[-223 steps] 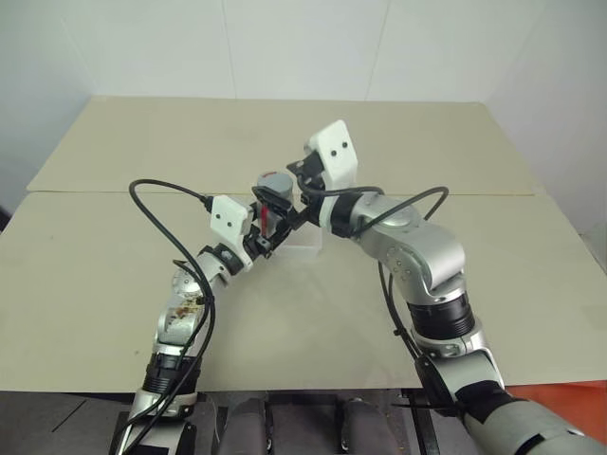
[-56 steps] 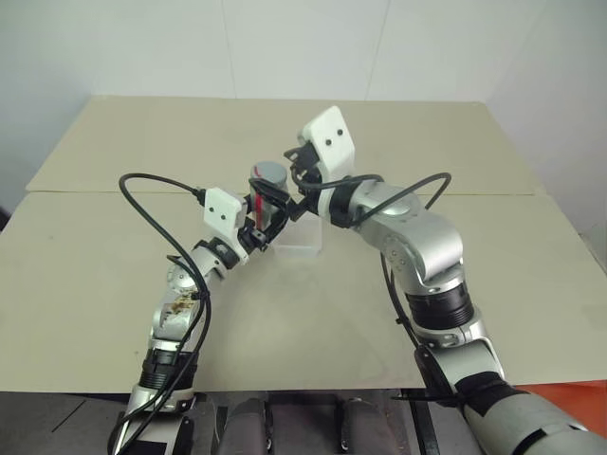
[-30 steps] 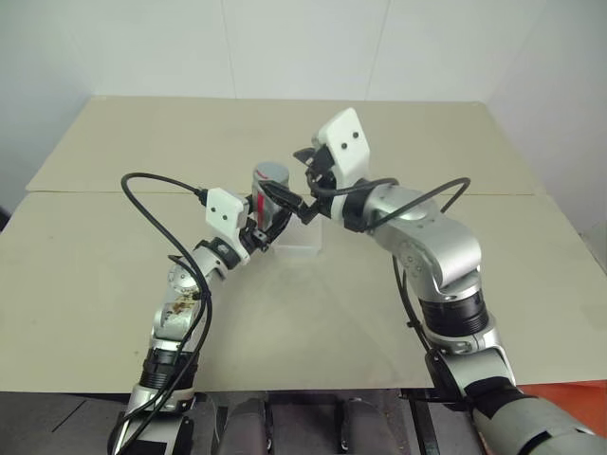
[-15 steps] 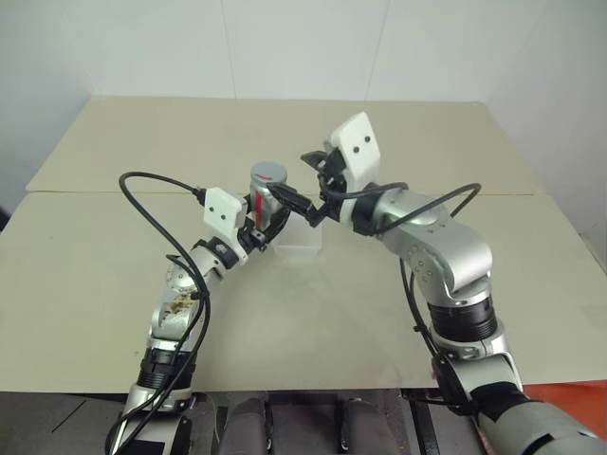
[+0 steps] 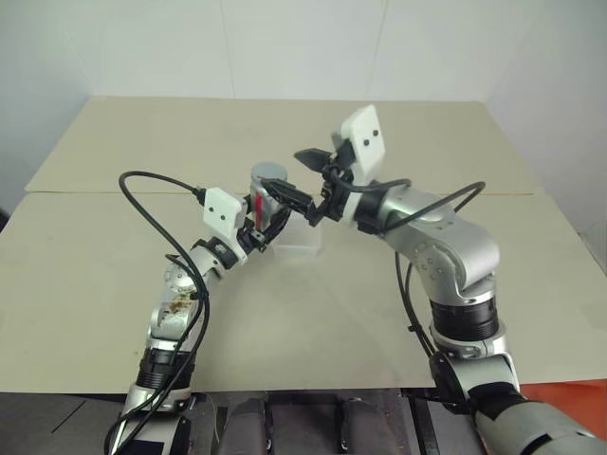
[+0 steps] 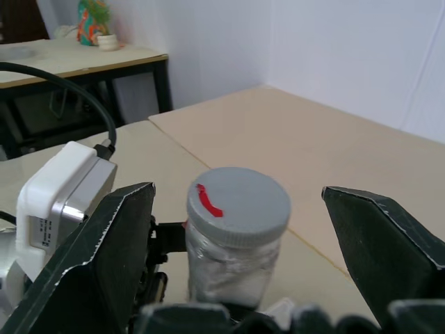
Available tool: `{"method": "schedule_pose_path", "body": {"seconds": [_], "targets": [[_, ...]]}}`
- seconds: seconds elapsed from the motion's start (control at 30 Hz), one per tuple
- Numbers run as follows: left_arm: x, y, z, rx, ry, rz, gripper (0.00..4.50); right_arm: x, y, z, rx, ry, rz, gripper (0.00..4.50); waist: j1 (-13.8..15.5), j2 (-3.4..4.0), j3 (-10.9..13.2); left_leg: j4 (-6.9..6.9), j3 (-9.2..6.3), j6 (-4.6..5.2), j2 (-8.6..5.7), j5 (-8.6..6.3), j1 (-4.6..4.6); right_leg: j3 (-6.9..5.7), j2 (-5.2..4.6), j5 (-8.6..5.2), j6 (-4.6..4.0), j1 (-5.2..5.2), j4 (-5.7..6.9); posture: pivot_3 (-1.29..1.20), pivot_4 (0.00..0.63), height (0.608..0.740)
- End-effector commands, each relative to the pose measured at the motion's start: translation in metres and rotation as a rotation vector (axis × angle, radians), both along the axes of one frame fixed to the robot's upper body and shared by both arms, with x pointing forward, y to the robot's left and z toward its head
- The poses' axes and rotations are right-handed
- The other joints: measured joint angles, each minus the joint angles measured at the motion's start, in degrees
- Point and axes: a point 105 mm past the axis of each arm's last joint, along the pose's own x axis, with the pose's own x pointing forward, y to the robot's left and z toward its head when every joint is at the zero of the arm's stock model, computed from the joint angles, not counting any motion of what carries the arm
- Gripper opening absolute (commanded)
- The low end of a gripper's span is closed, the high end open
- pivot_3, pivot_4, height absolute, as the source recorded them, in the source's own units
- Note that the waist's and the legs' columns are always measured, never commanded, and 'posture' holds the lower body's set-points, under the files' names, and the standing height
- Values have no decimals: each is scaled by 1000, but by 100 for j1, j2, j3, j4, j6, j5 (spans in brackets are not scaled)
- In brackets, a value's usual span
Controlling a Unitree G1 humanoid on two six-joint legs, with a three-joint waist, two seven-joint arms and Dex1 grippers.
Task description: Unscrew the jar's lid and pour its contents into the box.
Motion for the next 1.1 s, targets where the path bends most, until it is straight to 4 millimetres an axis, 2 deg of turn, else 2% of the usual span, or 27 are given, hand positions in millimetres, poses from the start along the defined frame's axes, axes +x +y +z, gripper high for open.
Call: {"method": "schedule_pose_path", "body": {"seconds": [0.03, 0.57, 0.67, 0.77, 1.0, 1.1], "targets": [[-10, -5, 17, 14, -94, -36, 2750, -2, 7, 15, 32, -48, 40, 4459, 1, 0, 0, 0, 1, 0, 0, 0, 0, 0, 0, 0, 0, 0, 0, 0, 150, 740], [-15, -4, 18, 5, -102, -33, 2750, 4, 18, 12, 24, -26, 81, 4459, 2, 0, 0, 0, 2, -2, 0, 1, 0, 0, 0, 0, 0, 0, -1, 0, 150, 740], [-16, -4, 17, 3, -100, -32, 2750, 4, 19, 12, 22, -22, 83, 3873, 2, 0, 0, 0, 1, -3, 0, 2, 0, 0, 0, 0, 0, 0, 0, 0, 150, 740], [-16, -4, 17, 3, -99, -32, 2750, 5, 19, 11, 22, -20, 78, 2832, 2, 0, 0, 0, 1, -3, 0, 2, 0, 0, 0, 0, 0, 0, 0, 0, 150, 740], [-16, -3, 15, 1, -92, -26, 2750, 4, 18, 11, 18, -21, 83, 2765, 2, 0, 0, 0, 1, -3, 0, 2, 0, 0, -1, 0, 0, 0, 0, 0, 150, 740], [-16, 1, 8, -3, -60, -33, 2750, 5, 16, 15, 25, -33, 77, 2765, 2, 0, 0, 0, 0, -3, 0, 1, 0, 0, 0, 0, 0, 0, 0, 0, 150, 740]]}}
